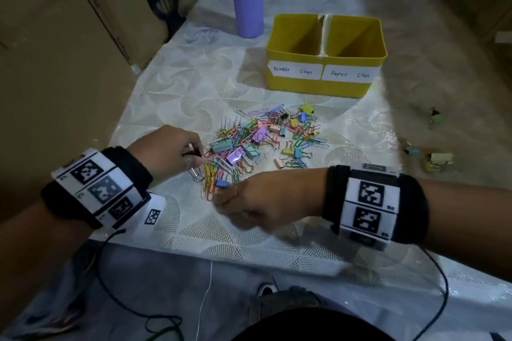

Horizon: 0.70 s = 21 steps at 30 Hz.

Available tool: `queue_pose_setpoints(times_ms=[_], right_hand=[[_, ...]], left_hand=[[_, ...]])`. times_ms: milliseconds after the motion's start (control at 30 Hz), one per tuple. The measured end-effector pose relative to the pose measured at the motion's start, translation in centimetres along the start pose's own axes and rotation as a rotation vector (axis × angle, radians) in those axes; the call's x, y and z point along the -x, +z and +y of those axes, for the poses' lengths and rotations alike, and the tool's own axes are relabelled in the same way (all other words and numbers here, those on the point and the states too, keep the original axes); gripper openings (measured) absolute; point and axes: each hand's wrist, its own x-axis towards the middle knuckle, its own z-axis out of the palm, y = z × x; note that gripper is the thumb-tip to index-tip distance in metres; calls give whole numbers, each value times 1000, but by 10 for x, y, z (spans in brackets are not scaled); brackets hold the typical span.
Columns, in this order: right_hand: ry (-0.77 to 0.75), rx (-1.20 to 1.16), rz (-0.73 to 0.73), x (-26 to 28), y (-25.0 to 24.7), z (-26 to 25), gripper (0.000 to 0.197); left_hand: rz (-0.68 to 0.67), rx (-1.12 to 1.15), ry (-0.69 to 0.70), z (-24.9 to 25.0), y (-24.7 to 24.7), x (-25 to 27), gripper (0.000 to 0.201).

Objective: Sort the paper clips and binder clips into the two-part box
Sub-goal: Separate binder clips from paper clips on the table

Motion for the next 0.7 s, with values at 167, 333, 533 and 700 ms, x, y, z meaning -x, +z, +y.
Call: queue_pose_setpoints(times_ms=[167,333,533,700], right_hand=[[49,-56,4,54,-3,20,12],[180,-183,133,110,-14,30,17],[650,-84,191,180,-7,32,40],[793,-90,173,196,20,18,35]], left_hand=[[187,-27,72,11,4,12,44],[128,115,419,44,11,19,27],[-83,99,645,105,25,0,40],[-152,-165,703,133,51,0,26]])
